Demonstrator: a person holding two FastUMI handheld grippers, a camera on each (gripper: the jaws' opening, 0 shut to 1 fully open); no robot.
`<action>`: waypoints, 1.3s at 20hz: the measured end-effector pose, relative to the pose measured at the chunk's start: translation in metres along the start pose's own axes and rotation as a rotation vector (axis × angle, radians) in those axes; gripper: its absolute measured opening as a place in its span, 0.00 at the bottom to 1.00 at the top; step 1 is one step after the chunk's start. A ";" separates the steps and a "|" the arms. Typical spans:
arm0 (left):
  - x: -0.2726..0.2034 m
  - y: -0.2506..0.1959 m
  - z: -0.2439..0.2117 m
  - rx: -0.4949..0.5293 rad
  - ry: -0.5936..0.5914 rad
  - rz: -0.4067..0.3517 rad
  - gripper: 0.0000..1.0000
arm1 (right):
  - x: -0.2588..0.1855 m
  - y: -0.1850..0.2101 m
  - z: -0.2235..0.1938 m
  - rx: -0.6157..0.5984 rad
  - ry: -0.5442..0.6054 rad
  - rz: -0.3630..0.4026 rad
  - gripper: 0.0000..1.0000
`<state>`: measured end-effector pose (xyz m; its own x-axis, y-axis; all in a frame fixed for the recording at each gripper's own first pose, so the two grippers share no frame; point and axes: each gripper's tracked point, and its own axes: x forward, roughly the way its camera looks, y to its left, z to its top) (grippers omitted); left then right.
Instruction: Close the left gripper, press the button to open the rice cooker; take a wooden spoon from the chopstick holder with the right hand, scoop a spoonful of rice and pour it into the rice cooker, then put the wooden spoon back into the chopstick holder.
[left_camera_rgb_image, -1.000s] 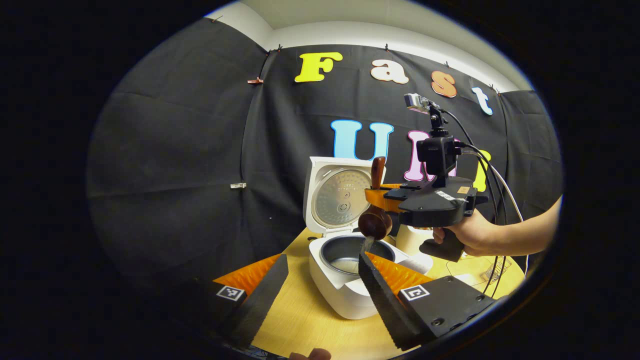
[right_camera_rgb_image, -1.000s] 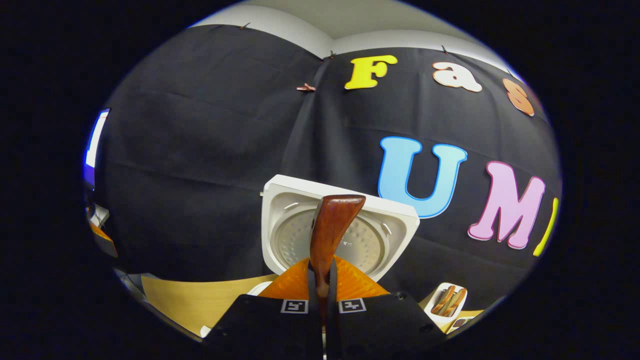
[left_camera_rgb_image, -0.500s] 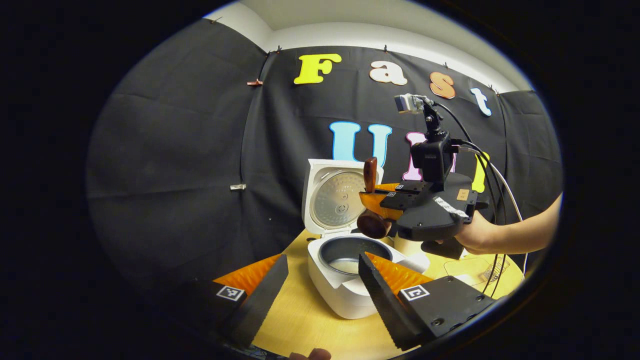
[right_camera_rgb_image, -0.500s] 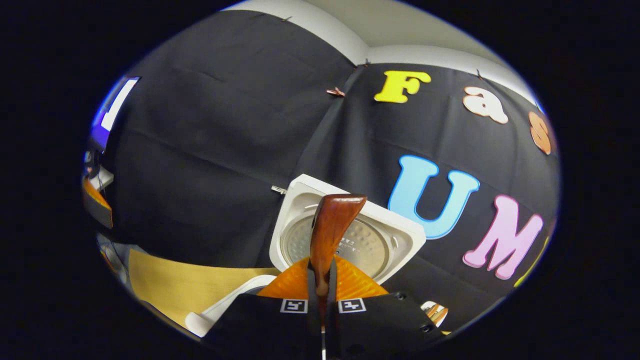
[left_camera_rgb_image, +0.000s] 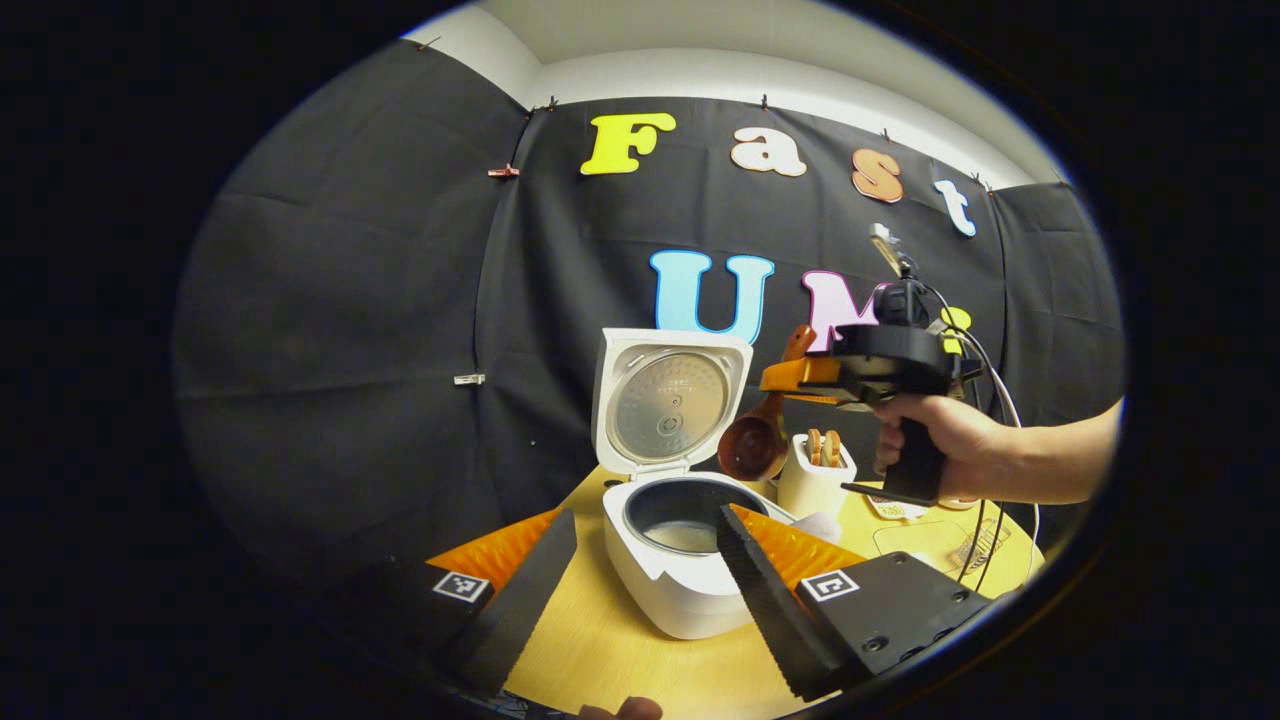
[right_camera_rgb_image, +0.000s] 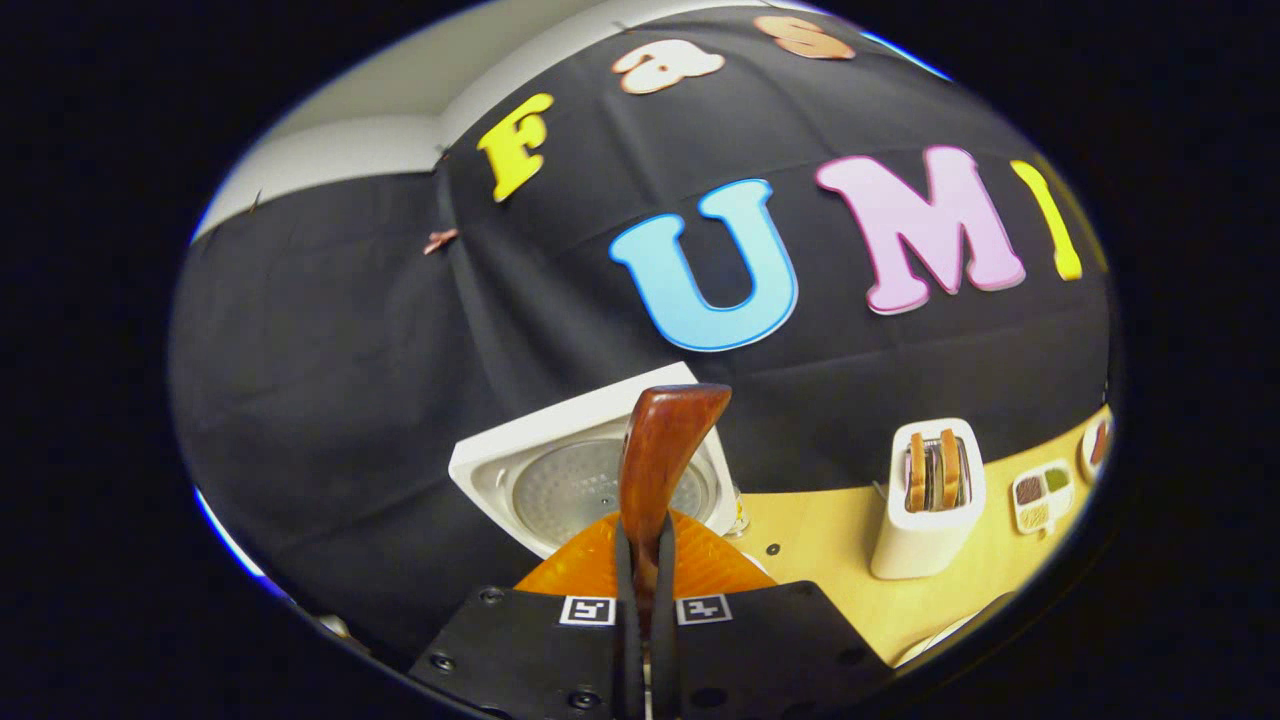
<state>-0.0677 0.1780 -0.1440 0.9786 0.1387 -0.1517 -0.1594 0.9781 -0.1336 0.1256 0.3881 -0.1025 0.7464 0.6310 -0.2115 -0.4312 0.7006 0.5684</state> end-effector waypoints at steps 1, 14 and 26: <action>0.000 -0.003 0.006 -0.001 -0.006 -0.004 0.97 | -0.009 -0.007 0.008 0.039 -0.007 -0.011 0.07; 0.013 -0.065 0.034 0.026 -0.041 -0.054 0.97 | -0.199 -0.156 0.100 0.067 -0.212 -0.165 0.07; 0.017 -0.139 0.037 0.031 -0.027 -0.063 0.97 | -0.321 -0.355 0.078 -0.062 -0.177 -0.478 0.07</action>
<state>-0.0239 0.0506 -0.0917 0.9899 0.0801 -0.1171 -0.0933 0.9893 -0.1120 0.0791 -0.0892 -0.1742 0.9397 0.1730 -0.2950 -0.0462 0.9190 0.3916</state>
